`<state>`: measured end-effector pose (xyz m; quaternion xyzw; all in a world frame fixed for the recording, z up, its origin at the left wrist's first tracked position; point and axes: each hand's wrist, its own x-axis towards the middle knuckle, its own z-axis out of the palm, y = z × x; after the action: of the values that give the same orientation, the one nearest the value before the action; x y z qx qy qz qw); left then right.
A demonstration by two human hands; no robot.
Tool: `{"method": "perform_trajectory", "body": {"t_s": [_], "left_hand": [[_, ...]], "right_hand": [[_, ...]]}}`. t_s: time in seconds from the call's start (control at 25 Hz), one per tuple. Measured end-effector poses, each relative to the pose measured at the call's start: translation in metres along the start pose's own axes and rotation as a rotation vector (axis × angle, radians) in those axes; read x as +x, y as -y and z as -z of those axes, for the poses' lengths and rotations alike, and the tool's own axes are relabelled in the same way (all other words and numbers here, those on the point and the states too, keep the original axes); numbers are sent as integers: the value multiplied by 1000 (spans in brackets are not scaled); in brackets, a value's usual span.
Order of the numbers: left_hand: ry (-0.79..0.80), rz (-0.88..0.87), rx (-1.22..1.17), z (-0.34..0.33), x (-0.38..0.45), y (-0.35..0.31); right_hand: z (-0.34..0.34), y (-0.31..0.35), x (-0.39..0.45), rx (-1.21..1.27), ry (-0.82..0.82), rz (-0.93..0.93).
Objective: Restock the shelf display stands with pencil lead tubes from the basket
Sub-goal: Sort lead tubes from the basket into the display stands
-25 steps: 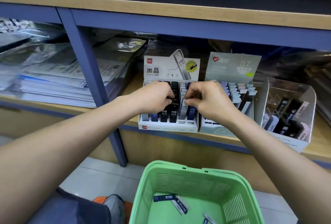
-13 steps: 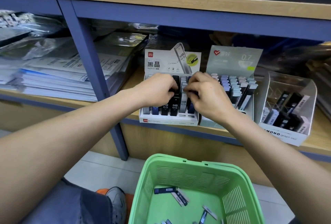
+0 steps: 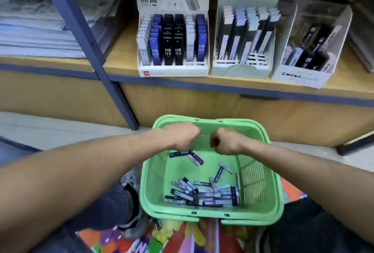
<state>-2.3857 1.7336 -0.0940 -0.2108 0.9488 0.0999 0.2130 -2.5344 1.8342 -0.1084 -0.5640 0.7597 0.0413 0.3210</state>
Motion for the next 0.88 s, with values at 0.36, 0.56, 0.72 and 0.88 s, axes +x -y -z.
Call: {"method": "perform_trajectory", "body": {"t_s": [0.36,0.56,0.72,0.88], "left_hand": [[217,268,-179,-139,68,2],[182,327,-28,-172,89,11],[103,336,82,-196,95,6],[86,422,-15,-209,91,12]], "right_hand": [[-125,-80,56,71,42,-290],[-174,-97,64,37,54,-396],[-198,-100,71,-3,-47,-372],[-199,-86,79,257,-91,-543]]}}
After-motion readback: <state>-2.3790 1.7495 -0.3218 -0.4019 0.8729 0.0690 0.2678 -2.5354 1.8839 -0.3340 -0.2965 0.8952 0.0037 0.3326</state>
